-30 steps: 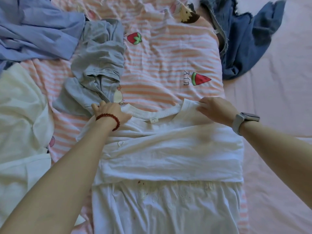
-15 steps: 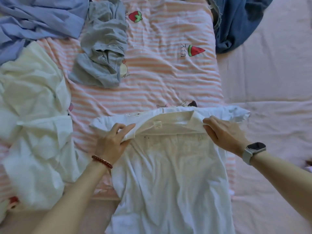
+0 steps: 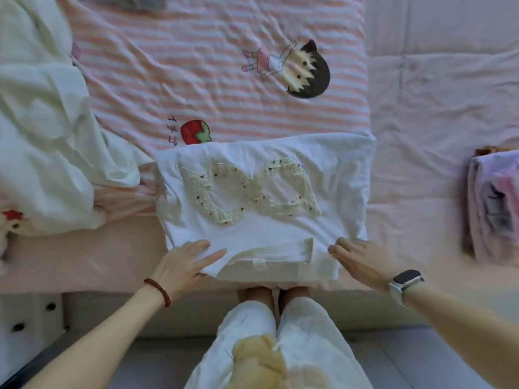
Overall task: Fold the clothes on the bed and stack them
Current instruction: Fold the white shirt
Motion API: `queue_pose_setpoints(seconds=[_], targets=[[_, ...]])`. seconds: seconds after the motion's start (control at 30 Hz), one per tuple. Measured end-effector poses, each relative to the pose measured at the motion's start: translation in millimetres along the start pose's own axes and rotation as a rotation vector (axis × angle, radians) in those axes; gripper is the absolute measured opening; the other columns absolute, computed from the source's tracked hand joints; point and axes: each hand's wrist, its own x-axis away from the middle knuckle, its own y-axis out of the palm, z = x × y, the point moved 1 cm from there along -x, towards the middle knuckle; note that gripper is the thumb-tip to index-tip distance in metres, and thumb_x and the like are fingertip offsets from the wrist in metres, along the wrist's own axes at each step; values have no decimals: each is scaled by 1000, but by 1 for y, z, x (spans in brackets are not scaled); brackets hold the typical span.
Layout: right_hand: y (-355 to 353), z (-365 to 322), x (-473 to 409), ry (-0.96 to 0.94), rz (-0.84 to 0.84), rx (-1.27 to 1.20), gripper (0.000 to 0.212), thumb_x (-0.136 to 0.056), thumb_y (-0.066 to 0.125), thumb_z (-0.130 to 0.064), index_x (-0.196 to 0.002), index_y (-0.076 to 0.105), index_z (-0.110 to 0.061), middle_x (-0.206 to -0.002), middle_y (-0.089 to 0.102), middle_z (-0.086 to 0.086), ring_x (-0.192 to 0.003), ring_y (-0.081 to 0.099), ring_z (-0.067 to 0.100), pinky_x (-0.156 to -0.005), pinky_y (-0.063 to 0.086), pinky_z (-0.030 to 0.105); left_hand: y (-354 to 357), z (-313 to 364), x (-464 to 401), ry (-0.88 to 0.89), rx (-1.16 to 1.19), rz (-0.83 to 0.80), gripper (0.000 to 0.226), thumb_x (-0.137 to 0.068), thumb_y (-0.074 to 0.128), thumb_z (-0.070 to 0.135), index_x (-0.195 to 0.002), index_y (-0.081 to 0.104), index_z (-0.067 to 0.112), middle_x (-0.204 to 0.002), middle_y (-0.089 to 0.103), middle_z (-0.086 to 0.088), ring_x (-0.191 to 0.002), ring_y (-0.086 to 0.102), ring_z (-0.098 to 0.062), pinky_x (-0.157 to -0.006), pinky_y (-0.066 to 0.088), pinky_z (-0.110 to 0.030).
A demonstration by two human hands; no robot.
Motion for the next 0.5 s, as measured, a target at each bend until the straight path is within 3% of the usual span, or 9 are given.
queue_pose_setpoints(seconds=[0.1,0.17,0.23,0.3,0.33,0.37,0.43,0.5], targets=[[17,-15,16,-26,-122,19,60,-52,87,-12,-94,46,-23,-73,56,-2,-45,50,17,-38,42,24,16,2,11,24,-10,-86,103,-36,94,12,-125,45,30,-100,67,-16,-68,66,-26,-47,53,-30],[22,-17,21,-56,-184,44,53,-46,88,-13,-88,57,-25,-70,56,-3,-48,53,15,-45,41,21,29,4,18,-9,-43,-160,100,-42,93,19,-128,43,33,-105,67,-15,-71,66,-27,-50,53,-30],[32,-15,27,-34,-244,48,44,-45,86,-16,-82,65,-28,-69,58,-5,-52,56,15,-50,43,22,34,11,20,-46,-100,-325,86,-65,81,34,-137,35,39,-129,56,-16,-101,62,-32,-72,54,-40],[40,-14,29,5,-337,92,31,-53,78,-23,-82,69,-32,-75,63,-5,-64,62,17,-54,48,28,38,21,18,-119,-108,-570,59,-92,48,48,-144,23,40,-156,15,-11,-141,22,-33,-108,29,-49],[45,-14,28,8,-383,111,24,-62,71,-28,-86,70,-32,-84,67,-3,-76,65,20,-60,50,31,39,24,14,-151,-96,-663,53,-95,37,50,-145,24,37,-158,1,-7,-144,5,-30,-114,15,-48],[45,-16,23,48,-456,102,22,-74,62,-30,-95,70,-31,-97,67,0,-91,64,21,-70,51,35,37,26,7,-181,-80,-713,52,-96,34,51,-145,29,34,-158,-1,-5,-145,1,-27,-116,12,-46],[38,-18,9,197,-511,11,30,-93,46,-25,-117,63,-26,-116,61,0,-110,56,23,-86,43,34,28,26,-10,-229,-12,-595,46,-97,36,44,-138,44,24,-152,24,-6,-141,19,-25,-111,22,-42],[27,-15,-10,274,-355,-108,30,-93,47,-18,-119,62,-19,-112,63,2,-102,59,26,-82,44,35,14,21,-29,-209,58,-207,36,-93,41,30,-116,62,14,-125,54,-9,-120,46,-29,-94,39,-45]])
